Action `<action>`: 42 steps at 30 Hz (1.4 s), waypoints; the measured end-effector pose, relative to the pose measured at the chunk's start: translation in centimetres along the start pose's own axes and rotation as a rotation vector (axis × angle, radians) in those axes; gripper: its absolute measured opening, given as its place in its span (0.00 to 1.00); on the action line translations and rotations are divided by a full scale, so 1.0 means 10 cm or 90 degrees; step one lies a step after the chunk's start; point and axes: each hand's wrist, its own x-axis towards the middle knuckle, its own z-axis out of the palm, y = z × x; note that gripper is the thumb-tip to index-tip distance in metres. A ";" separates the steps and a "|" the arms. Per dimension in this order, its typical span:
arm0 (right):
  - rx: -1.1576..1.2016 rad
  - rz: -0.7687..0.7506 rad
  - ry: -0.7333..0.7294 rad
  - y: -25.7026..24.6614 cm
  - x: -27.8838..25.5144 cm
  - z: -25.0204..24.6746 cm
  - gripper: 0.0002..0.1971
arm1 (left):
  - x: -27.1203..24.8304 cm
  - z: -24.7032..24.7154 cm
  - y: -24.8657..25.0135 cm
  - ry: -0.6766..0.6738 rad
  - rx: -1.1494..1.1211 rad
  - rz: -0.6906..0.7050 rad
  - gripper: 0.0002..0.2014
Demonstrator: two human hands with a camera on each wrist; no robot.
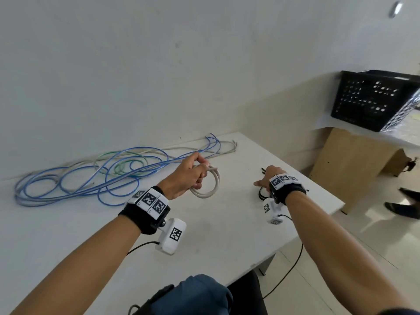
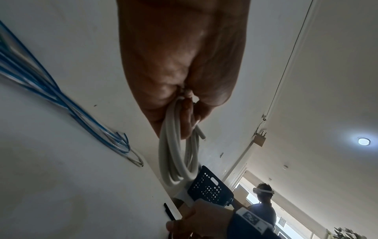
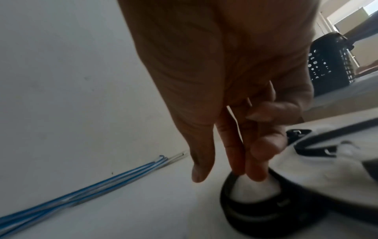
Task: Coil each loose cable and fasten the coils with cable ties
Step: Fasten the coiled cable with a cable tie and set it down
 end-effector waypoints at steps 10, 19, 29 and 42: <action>0.105 0.045 0.064 -0.13 0.10 0.08 0.14 | -0.05 -0.19 -0.04 0.046 -0.047 -0.022 0.04; 0.136 0.061 0.064 -0.27 0.39 -0.02 0.19 | -0.01 -0.35 -0.09 0.074 -0.090 -0.027 0.06; 0.149 0.039 0.149 -0.54 0.41 -0.36 0.16 | 0.11 -0.50 -0.19 0.099 -0.129 -0.024 0.02; 0.805 -0.440 -0.232 -2.71 -0.86 -0.05 0.05 | -0.09 -1.38 -0.25 0.282 -0.224 0.027 0.10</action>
